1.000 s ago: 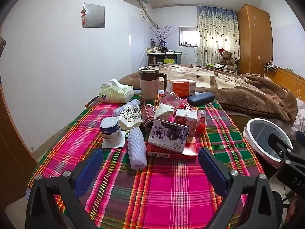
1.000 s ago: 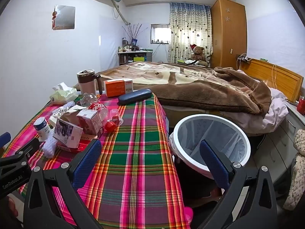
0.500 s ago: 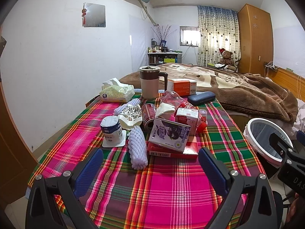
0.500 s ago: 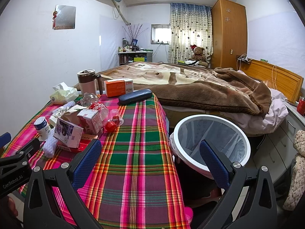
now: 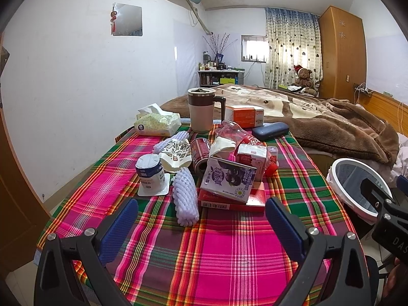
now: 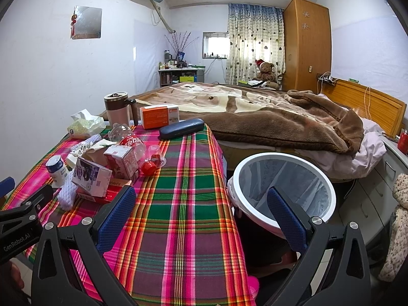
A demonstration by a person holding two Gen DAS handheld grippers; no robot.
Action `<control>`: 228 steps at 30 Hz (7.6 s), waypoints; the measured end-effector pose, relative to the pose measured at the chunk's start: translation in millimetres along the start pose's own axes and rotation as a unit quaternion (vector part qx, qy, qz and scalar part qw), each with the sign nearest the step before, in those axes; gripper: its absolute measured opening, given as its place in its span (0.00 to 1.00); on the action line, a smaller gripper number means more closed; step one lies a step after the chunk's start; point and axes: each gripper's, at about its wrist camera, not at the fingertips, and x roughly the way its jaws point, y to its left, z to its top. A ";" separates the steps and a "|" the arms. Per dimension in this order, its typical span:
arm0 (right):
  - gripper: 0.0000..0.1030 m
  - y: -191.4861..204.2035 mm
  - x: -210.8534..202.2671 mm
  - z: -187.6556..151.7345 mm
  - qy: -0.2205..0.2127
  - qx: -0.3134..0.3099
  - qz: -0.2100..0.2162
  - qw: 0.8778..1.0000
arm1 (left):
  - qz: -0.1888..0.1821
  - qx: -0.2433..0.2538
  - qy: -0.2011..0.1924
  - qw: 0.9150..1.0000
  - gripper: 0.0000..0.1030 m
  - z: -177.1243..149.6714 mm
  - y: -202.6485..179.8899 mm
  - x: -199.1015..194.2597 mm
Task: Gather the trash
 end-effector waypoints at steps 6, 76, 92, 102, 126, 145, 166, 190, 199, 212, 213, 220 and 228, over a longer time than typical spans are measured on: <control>1.00 1.2 0.5 -0.2 0.001 -0.001 -0.002 1.000 | 0.001 -0.001 0.000 1.000 0.98 0.2 0.7 0.0; 1.00 40.9 75.3 -6.2 0.062 -0.044 0.194 0.978 | -0.044 -0.084 0.111 0.989 0.76 -9.1 110.4 101.2; 1.00 118.1 87.2 1.7 0.053 -0.150 0.242 0.957 | -0.058 -0.081 0.129 0.987 0.73 20.3 136.6 164.3; 0.88 138.8 101.6 -2.2 0.070 -0.237 0.222 0.943 | -0.081 -0.072 0.139 0.984 0.63 31.6 130.6 188.8; 0.77 134.9 105.4 0.3 0.102 -0.196 0.264 0.939 | -0.082 -0.078 0.124 0.986 0.50 39.0 124.0 196.8; 0.75 75.6 98.1 3.9 0.097 -0.064 0.279 0.953 | -0.091 -0.057 0.087 0.990 0.50 30.8 100.9 139.8; 0.75 -56.7 75.0 14.3 0.058 0.029 0.145 0.987 | -0.234 0.052 0.058 0.969 0.50 55.6 -70.4 85.6; 0.75 -179.1 135.5 -8.8 0.132 0.111 -0.007 0.985 | -0.358 0.139 0.116 0.916 0.50 41.9 -293.3 120.9; 0.79 -196.4 142.7 -14.7 0.151 0.115 -0.009 0.982 | -0.368 0.134 0.114 0.913 0.67 39.2 -305.8 127.3; 0.82 -173.3 113.5 -9.2 0.110 0.118 -0.004 0.987 | -0.314 0.090 0.099 0.940 0.68 40.5 -233.3 108.3; 0.82 -166.9 111.0 -7.7 0.107 0.114 0.000 0.988 | -0.306 0.089 0.096 0.943 0.68 40.6 -225.7 107.0; 0.82 -125.0 97.8 4.6 0.083 0.094 0.044 0.991 | -0.256 0.055 0.079 0.962 0.68 40.5 -155.4 97.5; 0.82 -77.1 100.8 13.6 0.074 0.062 0.088 0.991 | -0.206 0.023 0.070 0.976 0.68 37.3 -89.3 94.5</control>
